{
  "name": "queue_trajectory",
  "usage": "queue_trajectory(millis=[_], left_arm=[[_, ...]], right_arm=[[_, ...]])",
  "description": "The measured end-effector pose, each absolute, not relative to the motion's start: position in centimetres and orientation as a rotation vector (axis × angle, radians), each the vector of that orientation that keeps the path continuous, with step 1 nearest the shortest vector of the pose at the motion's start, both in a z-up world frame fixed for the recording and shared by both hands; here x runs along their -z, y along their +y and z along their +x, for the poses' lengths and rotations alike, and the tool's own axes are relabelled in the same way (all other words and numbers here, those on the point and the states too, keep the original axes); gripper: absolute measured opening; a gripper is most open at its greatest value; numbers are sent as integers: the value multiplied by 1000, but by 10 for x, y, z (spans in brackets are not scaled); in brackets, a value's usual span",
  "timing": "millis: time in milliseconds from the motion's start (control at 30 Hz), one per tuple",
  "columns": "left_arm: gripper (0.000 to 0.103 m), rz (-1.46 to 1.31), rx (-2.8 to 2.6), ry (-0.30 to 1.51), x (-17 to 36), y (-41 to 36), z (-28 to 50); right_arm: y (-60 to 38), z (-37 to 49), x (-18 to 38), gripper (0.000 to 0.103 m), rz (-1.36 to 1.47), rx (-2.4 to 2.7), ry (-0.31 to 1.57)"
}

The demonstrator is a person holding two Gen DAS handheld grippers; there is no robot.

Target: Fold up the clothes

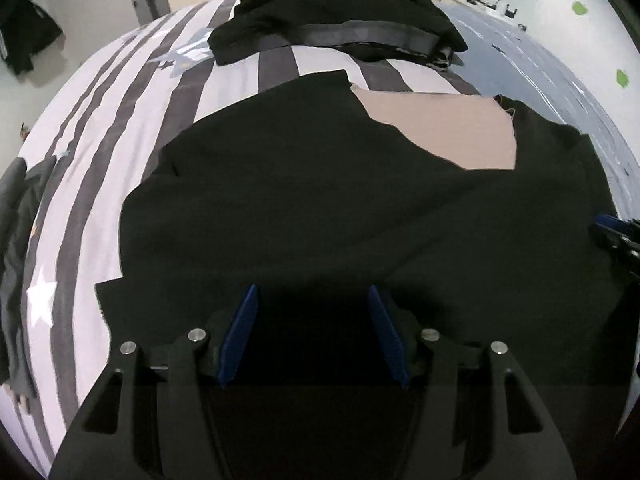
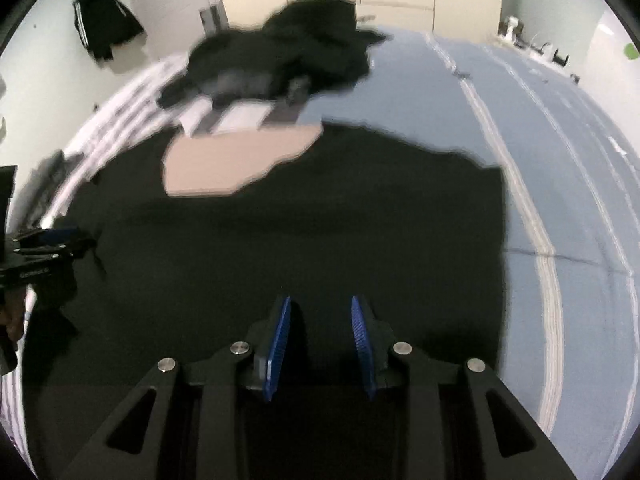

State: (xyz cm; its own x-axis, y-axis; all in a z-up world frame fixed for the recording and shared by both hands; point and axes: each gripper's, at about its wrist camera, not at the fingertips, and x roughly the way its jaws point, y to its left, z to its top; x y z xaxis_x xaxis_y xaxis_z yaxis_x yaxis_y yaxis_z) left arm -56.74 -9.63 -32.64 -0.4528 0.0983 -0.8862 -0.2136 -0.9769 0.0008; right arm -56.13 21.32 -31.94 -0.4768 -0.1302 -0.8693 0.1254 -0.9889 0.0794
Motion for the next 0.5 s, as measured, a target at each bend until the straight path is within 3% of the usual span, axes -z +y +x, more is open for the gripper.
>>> queue_trajectory(millis=[233, 300, 367, 467, 500], left_arm=[[55, -1599, -2738, 65, 314, -174, -583], [59, -1613, -2744, 65, 313, -186, -588], [58, -1607, -2760, 110, 308, -186, -593], [58, -1543, -2784, 72, 293, -176, -603], [58, -1525, -2783, 60, 290, -172, -607]], right_arm=[[242, -565, 323, 25, 1480, 2595, -51], [263, -567, 322, 7, 1506, 2609, -108], [276, -571, 319, 1, 1535, 2619, -136], [284, -578, 312, 2, 1568, 2630, -144], [282, -582, 306, 11, 1543, 2651, -139]])
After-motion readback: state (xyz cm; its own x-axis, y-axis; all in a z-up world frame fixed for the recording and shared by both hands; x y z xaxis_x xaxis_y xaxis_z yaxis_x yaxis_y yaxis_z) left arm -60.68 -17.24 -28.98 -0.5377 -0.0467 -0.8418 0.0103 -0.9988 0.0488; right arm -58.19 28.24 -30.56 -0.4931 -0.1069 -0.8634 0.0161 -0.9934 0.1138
